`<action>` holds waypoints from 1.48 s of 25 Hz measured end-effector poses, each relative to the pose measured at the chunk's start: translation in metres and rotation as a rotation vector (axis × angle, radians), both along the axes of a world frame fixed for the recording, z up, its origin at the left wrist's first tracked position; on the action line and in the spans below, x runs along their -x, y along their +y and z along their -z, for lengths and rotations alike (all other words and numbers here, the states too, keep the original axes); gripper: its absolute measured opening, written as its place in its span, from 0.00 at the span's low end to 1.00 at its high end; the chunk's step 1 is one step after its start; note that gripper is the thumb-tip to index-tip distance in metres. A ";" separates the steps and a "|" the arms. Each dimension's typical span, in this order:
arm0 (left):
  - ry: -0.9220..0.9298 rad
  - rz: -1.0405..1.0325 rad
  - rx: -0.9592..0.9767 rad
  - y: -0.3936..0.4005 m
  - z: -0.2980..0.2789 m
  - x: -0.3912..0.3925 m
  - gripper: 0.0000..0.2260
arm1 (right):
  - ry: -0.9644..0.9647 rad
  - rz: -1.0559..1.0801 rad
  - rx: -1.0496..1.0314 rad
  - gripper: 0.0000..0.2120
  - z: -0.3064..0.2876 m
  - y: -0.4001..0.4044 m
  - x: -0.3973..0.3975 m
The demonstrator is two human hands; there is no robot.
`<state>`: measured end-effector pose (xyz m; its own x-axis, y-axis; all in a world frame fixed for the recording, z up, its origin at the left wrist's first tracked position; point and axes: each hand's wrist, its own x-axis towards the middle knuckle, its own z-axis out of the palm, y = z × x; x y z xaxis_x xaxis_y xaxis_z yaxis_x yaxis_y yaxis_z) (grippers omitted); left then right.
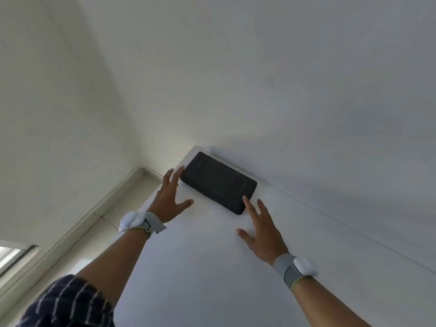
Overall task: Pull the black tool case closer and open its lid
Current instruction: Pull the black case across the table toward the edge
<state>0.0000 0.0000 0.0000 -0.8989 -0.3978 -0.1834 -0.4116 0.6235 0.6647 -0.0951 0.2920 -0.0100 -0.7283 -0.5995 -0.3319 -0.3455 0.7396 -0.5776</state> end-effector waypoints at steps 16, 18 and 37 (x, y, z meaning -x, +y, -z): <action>0.407 -0.166 0.210 -0.004 0.091 0.007 0.31 | 0.441 0.052 0.241 0.33 0.080 0.000 0.010; 0.455 -0.138 0.219 0.001 0.092 0.003 0.29 | 0.471 0.044 0.270 0.32 0.082 0.005 0.005; 0.577 -0.020 0.194 0.077 0.082 -0.077 0.20 | 0.467 0.189 0.251 0.32 0.081 0.075 -0.101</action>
